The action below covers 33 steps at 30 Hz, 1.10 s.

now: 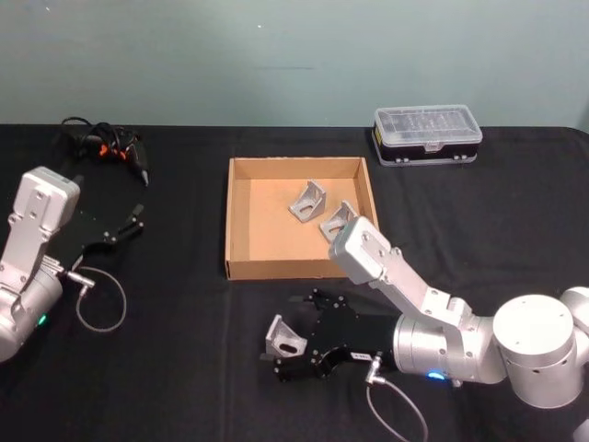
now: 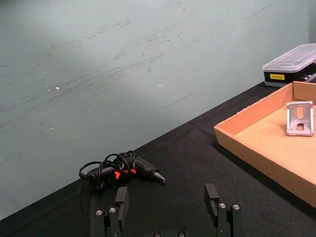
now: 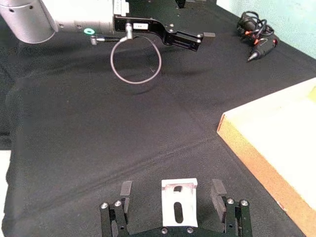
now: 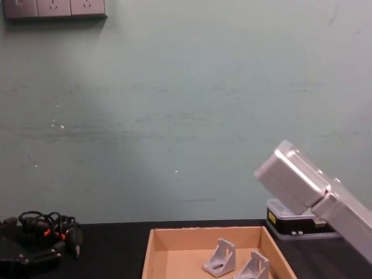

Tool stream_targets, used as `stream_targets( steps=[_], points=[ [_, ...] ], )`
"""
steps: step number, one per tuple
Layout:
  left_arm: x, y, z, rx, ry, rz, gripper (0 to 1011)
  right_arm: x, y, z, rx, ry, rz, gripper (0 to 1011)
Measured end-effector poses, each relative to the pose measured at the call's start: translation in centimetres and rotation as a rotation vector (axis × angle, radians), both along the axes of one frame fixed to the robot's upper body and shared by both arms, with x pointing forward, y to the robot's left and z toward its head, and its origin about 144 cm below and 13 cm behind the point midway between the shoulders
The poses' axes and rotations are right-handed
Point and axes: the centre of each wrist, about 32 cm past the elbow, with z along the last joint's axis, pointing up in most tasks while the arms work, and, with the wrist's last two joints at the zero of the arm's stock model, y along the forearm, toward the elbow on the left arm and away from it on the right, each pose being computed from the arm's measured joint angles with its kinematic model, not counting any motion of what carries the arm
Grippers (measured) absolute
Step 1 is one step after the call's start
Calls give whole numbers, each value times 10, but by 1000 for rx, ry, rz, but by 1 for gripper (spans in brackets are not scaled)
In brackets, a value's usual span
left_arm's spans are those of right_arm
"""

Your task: Use one hand to pick up the angle iron from the table and place it into the box.

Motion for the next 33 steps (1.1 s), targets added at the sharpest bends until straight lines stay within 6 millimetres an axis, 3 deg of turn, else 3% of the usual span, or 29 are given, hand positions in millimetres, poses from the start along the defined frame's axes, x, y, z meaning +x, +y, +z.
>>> stream_targets(
  steps=[33],
  points=[
    [0,0,0,0,0,0,1012,7,18,-18,-14,50,-73,1004]
  ],
)
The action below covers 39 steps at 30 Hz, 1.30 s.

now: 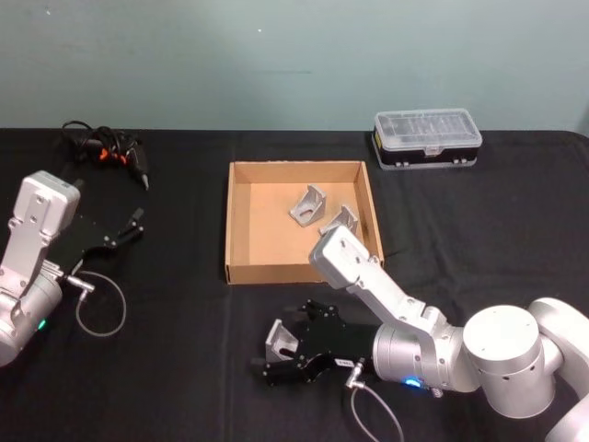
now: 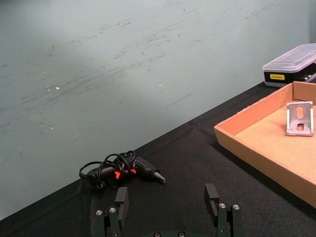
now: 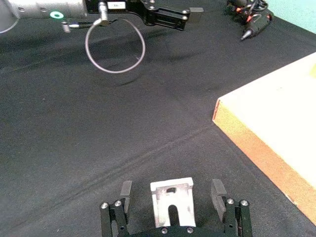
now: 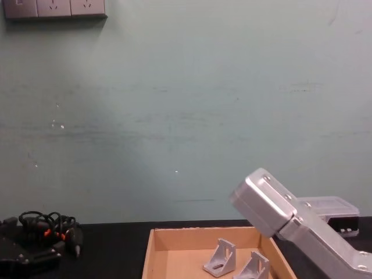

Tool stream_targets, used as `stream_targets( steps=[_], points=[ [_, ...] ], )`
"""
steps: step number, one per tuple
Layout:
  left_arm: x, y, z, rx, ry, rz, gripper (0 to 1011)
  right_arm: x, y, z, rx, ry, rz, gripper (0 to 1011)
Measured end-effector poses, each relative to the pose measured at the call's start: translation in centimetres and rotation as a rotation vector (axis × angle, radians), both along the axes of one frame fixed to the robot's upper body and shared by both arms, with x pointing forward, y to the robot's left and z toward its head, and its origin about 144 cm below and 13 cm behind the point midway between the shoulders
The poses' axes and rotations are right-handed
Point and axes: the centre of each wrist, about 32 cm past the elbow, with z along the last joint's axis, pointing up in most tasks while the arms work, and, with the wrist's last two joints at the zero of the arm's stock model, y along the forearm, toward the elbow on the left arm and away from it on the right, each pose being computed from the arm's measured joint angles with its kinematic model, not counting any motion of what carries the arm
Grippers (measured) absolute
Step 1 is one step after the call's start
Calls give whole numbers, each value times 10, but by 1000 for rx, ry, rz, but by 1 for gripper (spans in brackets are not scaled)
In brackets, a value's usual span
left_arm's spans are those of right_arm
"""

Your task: Use one hand to pick up the angle iron from the table and place it into the box.

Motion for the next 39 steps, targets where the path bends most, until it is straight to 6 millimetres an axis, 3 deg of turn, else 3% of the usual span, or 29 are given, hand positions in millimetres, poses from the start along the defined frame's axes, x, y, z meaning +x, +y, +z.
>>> stream_targets(
  steps=[10,17,28,39],
  points=[
    [0,0,0,0,0,0,1011,0,-1,0,0,-1,1,971],
    [0,0,0,0,0,0,1012,-1,-1,1,2,-2,4,813],
    [0,0,0,0,0,0,1012,-1,-1,1,2,-3,5,463],
    [0,0,0,0,0,0,1011,-1,-2,2,4,-8,7,450]
  ],
)
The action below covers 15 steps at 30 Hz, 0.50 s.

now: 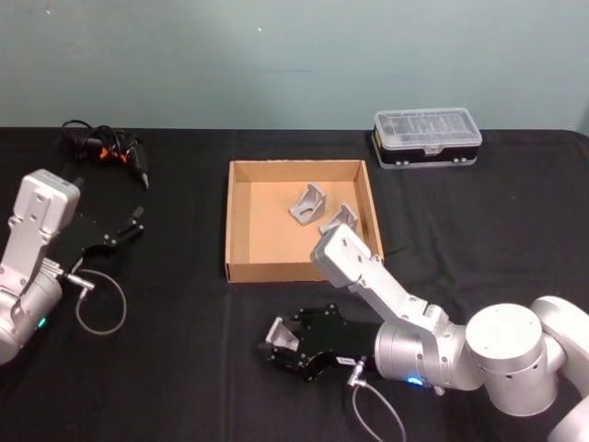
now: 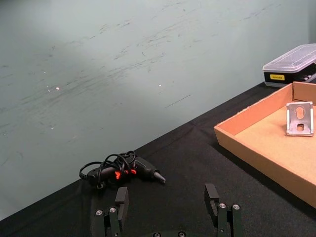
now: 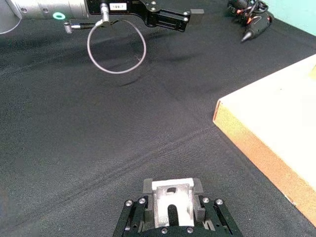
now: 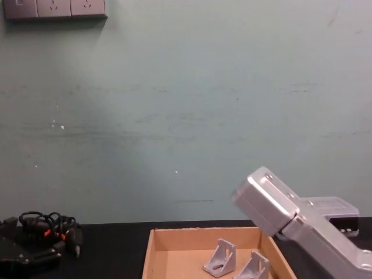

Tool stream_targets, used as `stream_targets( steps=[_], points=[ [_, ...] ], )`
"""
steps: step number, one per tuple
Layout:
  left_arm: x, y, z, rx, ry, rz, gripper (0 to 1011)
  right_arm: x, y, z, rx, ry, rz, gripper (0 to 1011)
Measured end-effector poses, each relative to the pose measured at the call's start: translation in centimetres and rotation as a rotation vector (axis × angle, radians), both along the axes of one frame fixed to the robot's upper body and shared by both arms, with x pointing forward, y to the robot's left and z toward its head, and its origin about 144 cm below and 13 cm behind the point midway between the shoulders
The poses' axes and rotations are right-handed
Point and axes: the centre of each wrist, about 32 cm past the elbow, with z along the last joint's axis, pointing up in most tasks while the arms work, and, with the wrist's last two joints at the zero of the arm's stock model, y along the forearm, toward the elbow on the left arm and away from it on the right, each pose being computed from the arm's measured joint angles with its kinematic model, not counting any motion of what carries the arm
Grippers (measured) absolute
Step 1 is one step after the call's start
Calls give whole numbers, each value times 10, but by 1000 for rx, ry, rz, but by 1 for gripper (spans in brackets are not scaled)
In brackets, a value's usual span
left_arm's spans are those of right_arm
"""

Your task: Use one hand to pick up the angle iron from the table and place it into the box.

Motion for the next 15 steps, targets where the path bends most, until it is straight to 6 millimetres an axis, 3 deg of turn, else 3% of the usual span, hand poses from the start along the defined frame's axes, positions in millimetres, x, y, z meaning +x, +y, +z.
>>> stream_targets(
  steps=[7,15],
  points=[
    [0,0,0,0,0,0,1011,4,-9,15,32,-54,-41,449],
    [0,0,0,0,0,0,1011,31,-12,46,70,-133,-87,450]
  ],
)
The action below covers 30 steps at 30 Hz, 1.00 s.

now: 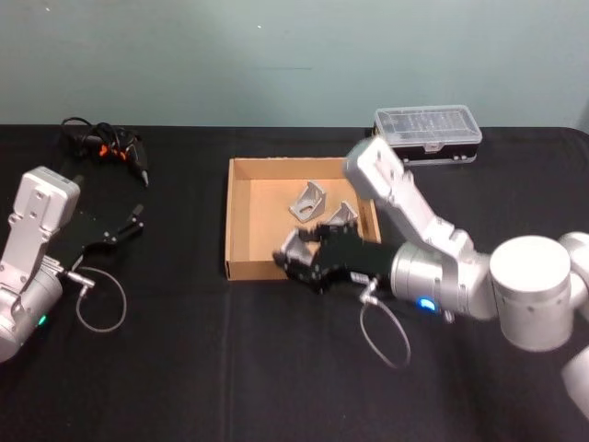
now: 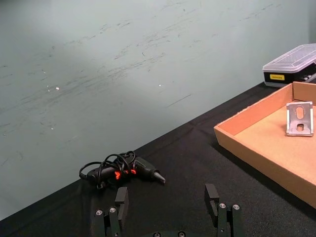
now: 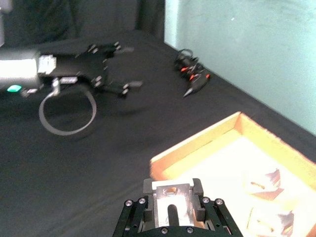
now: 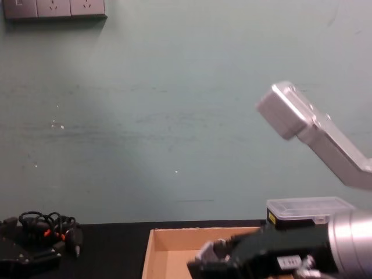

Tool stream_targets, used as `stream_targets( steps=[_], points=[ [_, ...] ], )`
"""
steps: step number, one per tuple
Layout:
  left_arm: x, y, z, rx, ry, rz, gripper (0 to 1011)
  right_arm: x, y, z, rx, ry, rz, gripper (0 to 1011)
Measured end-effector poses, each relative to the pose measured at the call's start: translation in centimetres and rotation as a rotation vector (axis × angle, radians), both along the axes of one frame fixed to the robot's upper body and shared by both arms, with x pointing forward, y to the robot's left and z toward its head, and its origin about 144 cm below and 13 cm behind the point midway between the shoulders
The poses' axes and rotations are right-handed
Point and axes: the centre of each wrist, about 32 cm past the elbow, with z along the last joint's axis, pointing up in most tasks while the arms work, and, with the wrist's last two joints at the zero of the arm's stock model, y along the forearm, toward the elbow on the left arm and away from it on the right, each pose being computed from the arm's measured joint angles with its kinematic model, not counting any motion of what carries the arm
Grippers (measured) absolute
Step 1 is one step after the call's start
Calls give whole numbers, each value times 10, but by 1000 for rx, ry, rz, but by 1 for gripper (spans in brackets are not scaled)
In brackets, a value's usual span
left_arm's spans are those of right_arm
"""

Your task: Use one hand to pick up the angle iron from the table and place it into the box.

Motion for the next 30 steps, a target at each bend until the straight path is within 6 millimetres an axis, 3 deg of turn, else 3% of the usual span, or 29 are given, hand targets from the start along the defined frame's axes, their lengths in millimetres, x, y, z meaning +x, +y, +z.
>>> stream_targets(
  steps=[7,18,30],
  points=[
    [0,0,0,0,0,0,1011,30,9,7,27,-5,-42,450],
    [0,0,0,0,0,0,1011,76,29,-7,-3,65,-108,450],
    [0,0,0,0,0,0,1011,96,41,-14,-28,98,-115,450]
  ],
)
